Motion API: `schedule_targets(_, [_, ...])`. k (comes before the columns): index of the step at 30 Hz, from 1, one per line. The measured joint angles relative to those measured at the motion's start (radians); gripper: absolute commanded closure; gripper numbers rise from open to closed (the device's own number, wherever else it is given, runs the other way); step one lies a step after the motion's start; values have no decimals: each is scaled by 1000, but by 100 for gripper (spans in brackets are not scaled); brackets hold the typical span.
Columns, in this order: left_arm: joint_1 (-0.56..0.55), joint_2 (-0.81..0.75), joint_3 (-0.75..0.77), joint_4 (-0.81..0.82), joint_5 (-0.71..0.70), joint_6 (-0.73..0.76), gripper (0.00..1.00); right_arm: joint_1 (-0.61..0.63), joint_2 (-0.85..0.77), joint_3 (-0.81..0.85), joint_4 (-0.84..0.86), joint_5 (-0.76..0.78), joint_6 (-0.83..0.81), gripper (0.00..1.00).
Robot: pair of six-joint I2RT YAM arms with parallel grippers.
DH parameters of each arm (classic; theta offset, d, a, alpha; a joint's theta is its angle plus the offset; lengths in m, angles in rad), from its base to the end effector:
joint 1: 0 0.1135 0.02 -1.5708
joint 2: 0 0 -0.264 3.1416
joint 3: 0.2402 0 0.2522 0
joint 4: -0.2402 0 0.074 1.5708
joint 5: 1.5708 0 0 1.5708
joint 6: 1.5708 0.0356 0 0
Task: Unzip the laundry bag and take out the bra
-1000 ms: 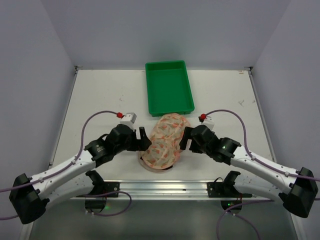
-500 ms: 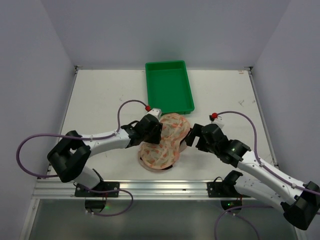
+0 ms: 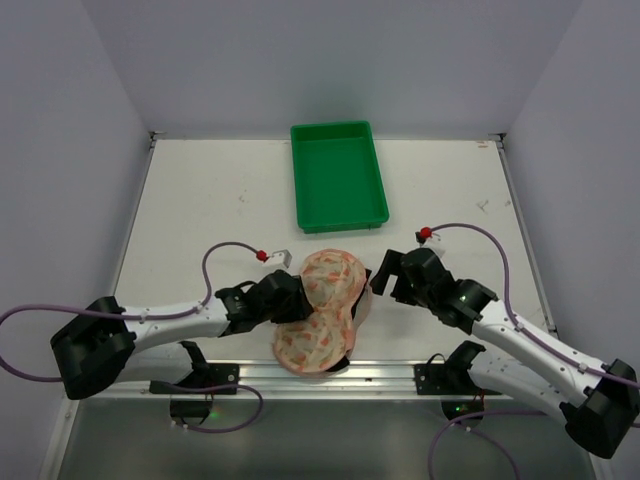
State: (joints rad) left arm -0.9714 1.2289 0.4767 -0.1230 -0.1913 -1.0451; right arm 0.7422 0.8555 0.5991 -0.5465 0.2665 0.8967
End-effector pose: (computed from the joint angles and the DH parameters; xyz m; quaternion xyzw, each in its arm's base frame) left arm 0.1304 -0.1788 0.1550 -0.0670 0.9340 -0.2391 0.2569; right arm 0.1348 0.1109 0.2308 0.1205 0.9124 0.1872 0.3435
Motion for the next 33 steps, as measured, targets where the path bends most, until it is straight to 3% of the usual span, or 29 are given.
schedule_targets(3, [-19, -39, 10, -25, -19, -47, 24, -4, 8, 0, 6, -1, -5, 4])
schedule_targets(5, [-23, -32, 54, -55, -29, -47, 21, -6, 7, 0, 9, 0, -8, 4])
schedule_targets(14, [-126, 184, 494, -165, -129, 109, 21, -98, -61, -22, -13, 6, 6, 1])
schedule_targets(22, [-259, 449, 704, -319, -228, 205, 27, -175, -124, -41, -48, 12, 21, 1])
schedule_targets(29, [-277, 528, 740, -457, -315, 237, 49, -200, -164, -56, -64, 12, 23, 1])
schedule_targets(32, [-277, 529, 751, -481, -340, 250, 75, -201, -164, -66, -68, 12, 23, 1])
schedule_targets(33, [-277, 531, 755, -485, -346, 254, 88, -201, -164, -68, -71, 12, 23, 1])
